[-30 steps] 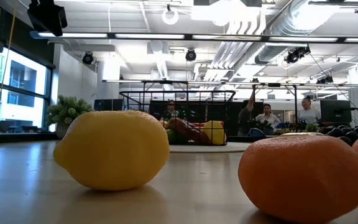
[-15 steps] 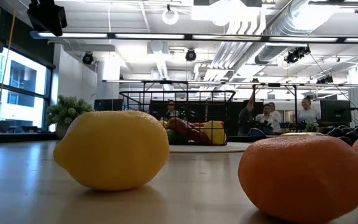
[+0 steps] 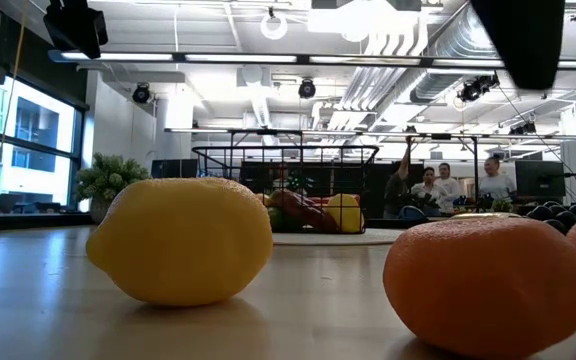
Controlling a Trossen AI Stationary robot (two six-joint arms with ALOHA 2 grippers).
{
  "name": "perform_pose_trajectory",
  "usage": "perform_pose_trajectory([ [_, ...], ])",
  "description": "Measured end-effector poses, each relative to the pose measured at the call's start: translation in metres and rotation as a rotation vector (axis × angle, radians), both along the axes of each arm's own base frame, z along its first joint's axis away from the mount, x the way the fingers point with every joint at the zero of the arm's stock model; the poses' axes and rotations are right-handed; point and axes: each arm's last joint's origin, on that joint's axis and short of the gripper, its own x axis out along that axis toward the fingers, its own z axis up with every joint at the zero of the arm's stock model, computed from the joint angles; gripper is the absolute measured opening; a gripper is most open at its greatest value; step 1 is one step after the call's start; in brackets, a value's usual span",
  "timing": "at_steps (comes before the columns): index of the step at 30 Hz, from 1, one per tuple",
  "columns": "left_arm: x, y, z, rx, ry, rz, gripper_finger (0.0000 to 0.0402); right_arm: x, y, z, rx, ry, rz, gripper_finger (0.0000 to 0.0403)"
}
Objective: Build produce basket
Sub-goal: Put the right orange into the wire basket
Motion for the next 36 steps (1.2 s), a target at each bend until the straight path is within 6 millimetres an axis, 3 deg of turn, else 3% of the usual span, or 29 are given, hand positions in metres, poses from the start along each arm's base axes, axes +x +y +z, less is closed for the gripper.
perform_pose_trajectory([
  [10,0.000,0.001,0.000,0.035,-0.003,0.037,0.0275,0.008,0.004,-0.041,-0.028,0.088,-0.014,0.0238],
  [19,0.000,0.003,0.000,0.077,-0.008,0.060,0.0275,0.014,-0.004,-0.042,-0.038,0.085,-0.061,0.0238],
  [25,0.000,0.003,0.000,0.054,-0.001,0.104,0.0278,0.016,-0.003,-0.054,-0.022,0.131,-0.058,0.0238],
  [36,0.000,0.003,0.000,0.032,0.001,0.138,0.0327,0.019,-0.008,-0.061,-0.046,0.150,-0.075,0.0238],
])
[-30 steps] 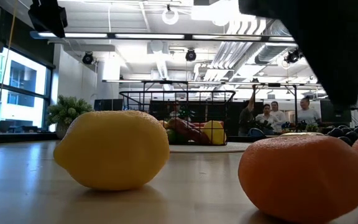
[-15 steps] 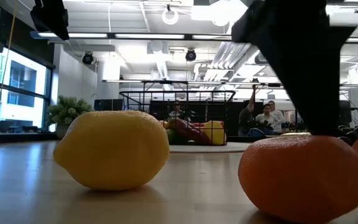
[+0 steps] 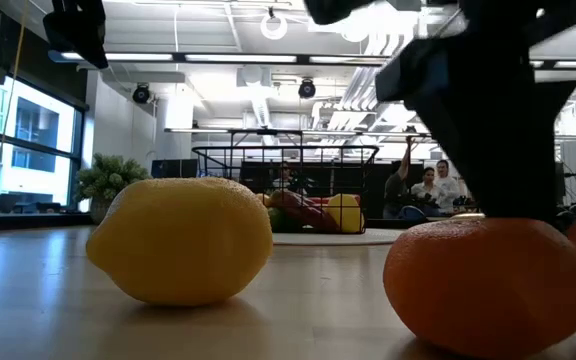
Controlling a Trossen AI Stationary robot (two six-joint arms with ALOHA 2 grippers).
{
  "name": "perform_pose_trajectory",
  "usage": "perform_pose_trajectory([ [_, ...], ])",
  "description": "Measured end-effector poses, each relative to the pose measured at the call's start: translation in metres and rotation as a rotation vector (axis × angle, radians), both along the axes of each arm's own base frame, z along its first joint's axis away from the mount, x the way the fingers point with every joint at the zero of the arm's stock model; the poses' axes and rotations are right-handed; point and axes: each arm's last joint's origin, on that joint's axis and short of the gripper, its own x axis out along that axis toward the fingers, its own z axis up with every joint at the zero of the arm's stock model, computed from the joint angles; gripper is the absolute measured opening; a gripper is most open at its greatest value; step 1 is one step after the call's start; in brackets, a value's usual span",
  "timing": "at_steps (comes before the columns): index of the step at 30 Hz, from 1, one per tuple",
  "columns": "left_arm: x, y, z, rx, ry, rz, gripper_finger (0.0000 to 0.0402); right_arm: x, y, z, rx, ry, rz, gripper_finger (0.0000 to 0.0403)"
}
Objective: Build produce basket
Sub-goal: Put the right orange into the wire basket
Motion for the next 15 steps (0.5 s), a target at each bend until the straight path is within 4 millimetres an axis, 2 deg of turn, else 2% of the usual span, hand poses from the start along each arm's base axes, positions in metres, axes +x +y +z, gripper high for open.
perform_pose_trajectory([
  [8,0.0001,0.0000,-0.0001,0.003,0.001,-0.004,0.0350,-0.0016,-0.0007,-0.0083,-0.017,0.044,-0.002,0.0230],
  [11,0.0001,0.0000,-0.0001,0.001,0.000,0.001,0.0349,-0.0014,-0.0014,-0.0082,-0.008,0.055,-0.008,0.0193],
  [15,0.0003,-0.0001,0.0000,-0.004,-0.002,0.006,0.0349,-0.0009,-0.0035,-0.0081,-0.014,0.061,-0.030,0.0119],
])
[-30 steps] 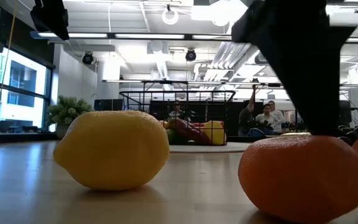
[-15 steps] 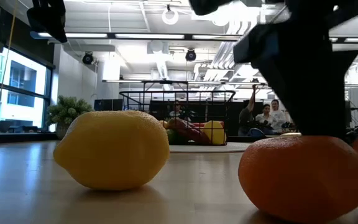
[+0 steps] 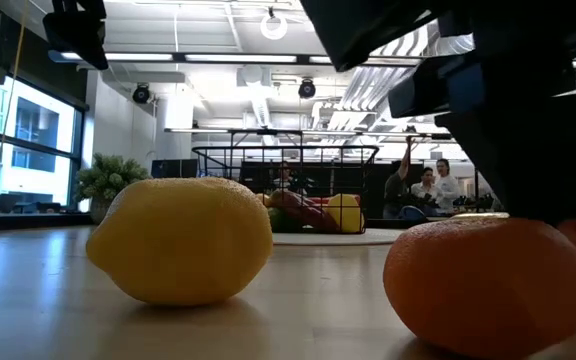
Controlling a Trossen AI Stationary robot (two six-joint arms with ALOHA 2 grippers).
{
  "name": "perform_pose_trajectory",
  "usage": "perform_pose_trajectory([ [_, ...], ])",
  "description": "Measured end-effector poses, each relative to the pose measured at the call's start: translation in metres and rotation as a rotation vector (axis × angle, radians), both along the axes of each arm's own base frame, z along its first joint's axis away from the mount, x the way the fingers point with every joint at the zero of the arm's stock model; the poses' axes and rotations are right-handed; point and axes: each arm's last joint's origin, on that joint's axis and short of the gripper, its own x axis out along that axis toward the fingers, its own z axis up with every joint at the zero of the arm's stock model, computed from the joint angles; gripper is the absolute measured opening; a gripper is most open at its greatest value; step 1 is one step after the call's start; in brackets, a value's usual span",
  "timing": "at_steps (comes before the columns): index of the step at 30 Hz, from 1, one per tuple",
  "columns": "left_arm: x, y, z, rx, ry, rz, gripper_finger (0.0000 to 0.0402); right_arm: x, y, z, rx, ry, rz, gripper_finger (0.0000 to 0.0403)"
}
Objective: Build produce basket
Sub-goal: Put the right orange into the wire basket
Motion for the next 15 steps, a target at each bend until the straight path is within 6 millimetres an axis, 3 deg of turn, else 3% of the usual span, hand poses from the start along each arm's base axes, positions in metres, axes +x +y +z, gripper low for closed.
perform_pose_trajectory([
  [8,0.000,0.000,0.000,0.007,-0.001,-0.010,0.0349,0.003,-0.005,0.002,-0.011,-0.011,0.013,0.0110],
  [15,0.000,0.000,0.000,0.014,-0.001,-0.022,0.0349,0.004,-0.023,0.034,-0.023,-0.042,-0.009,0.0110],
])
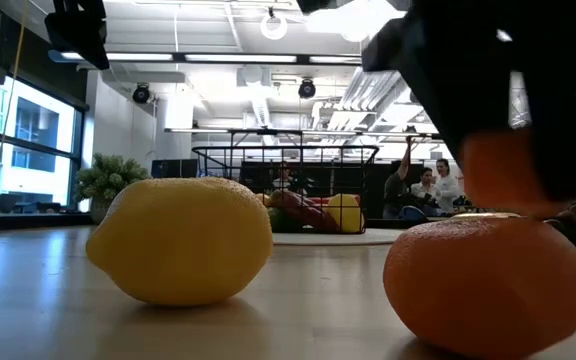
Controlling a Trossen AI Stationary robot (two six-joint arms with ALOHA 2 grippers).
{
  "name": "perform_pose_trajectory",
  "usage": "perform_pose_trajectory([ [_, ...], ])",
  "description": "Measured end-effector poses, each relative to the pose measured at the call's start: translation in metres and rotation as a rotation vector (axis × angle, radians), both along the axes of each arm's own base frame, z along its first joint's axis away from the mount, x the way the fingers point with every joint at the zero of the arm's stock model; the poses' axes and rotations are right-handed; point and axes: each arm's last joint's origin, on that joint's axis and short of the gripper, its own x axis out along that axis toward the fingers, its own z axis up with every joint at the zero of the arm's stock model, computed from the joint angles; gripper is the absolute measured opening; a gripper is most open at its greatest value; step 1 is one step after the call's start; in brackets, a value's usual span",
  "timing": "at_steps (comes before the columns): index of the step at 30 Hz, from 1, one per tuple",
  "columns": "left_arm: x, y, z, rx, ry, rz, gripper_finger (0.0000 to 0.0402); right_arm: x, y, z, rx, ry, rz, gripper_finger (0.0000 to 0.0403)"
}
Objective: Build produce basket
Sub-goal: Put the right orange into the wire basket
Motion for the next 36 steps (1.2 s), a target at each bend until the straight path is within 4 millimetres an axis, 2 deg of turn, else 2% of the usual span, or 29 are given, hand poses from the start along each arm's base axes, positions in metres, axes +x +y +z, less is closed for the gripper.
perform_pose_trajectory([
  [9,0.000,0.000,0.000,-0.002,-0.001,0.009,0.0349,0.011,-0.045,0.054,0.012,-0.117,-0.023,0.0110],
  [15,0.000,0.000,0.000,-0.007,-0.002,0.017,0.0349,0.020,-0.095,0.089,0.005,-0.209,-0.062,0.0110],
  [21,0.000,0.000,0.000,0.000,-0.005,0.021,0.0349,0.025,-0.154,0.124,0.016,-0.305,-0.125,0.0110],
  [27,0.000,0.002,0.000,0.036,-0.011,0.046,0.0349,0.030,-0.213,0.145,-0.017,-0.407,-0.184,0.0110],
  [36,0.006,0.003,0.004,0.075,-0.083,0.076,0.0349,0.042,-0.300,0.150,-0.058,-0.527,-0.313,0.0110],
])
